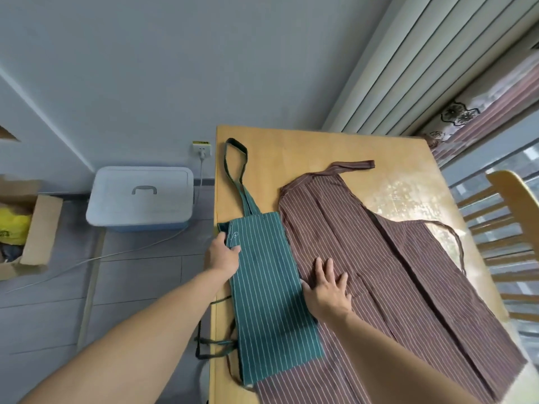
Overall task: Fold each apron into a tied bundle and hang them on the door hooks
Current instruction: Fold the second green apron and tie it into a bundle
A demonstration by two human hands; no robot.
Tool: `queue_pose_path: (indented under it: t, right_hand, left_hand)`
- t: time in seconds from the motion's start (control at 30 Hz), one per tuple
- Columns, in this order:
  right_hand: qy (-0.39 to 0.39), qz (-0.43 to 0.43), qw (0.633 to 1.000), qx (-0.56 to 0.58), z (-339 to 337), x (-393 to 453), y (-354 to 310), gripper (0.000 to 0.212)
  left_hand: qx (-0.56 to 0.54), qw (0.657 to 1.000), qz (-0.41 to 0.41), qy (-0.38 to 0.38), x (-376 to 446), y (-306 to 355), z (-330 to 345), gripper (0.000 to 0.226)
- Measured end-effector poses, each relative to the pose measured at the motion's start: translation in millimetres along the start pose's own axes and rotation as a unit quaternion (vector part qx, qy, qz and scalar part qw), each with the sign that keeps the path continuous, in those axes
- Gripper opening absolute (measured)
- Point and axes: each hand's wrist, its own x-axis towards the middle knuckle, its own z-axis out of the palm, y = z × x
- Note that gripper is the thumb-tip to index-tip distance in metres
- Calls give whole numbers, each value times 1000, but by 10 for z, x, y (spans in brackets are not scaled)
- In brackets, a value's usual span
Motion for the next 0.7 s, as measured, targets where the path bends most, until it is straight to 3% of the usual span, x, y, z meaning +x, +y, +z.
queue_pose_path:
  t: [0.2, 0.3, 0.37, 0.47, 0.57, 0.7]
  right_hand:
    - [6, 20, 1000, 18, -191, 184, -227, 78]
    - [138, -20, 990, 13, -264, 201, -270, 69]
    - [198, -81, 976, 46, -271, 245, -343, 55]
    - [77, -99, 973, 192, -298, 334, -557, 55]
    - [3, -70, 972, 225, -400, 422, -701, 68]
    - [-74, -53, 962, 256, -362, 364, -647, 73]
  left_hand:
    - [21, 1000, 7, 8, 321, 115, -74, 67]
    - [5, 994, 23, 107, 389, 110, -86, 59]
    - [8, 992, -1, 129, 425, 133, -111, 53]
    - [11, 994, -46, 94, 471, 190, -96, 34]
    - [17, 995, -50, 83, 516, 235, -69, 37]
    - [-18, 995, -49, 88, 497, 292, -65, 15]
